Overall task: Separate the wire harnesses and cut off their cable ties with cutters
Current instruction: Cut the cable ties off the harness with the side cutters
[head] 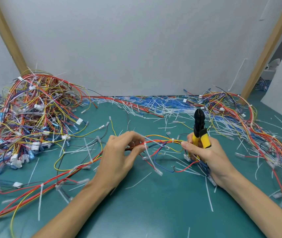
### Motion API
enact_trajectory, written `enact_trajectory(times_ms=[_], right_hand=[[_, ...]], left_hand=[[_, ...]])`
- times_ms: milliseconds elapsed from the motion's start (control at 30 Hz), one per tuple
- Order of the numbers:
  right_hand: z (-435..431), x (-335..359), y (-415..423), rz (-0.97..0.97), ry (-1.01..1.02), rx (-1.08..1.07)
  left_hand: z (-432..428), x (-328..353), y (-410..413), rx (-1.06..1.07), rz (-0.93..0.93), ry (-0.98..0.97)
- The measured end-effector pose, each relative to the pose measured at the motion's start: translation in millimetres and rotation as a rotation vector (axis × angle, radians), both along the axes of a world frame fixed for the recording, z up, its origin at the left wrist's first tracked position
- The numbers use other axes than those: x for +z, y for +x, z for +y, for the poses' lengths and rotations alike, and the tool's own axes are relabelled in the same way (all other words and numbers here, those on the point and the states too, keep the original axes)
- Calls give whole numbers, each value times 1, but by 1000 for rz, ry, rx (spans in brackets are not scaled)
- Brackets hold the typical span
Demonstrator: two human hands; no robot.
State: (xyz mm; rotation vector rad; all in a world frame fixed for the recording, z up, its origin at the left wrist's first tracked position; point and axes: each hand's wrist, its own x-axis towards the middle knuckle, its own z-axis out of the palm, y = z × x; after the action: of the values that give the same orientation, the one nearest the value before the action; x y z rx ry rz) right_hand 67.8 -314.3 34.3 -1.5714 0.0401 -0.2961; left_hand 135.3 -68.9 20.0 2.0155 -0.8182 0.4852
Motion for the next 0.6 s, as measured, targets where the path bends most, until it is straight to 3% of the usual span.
enact_trajectory(times_ms=[233, 433, 600], right_hand=[[0, 0, 0, 10, -19, 7], [1, -3, 2, 10, -90, -52], [0, -8, 3, 2, -157, -51]], left_hand=[[-1, 1, 0, -58, 64, -44], [1, 1, 4, -169, 248, -77], [-2, 2, 3, -64, 263, -63]])
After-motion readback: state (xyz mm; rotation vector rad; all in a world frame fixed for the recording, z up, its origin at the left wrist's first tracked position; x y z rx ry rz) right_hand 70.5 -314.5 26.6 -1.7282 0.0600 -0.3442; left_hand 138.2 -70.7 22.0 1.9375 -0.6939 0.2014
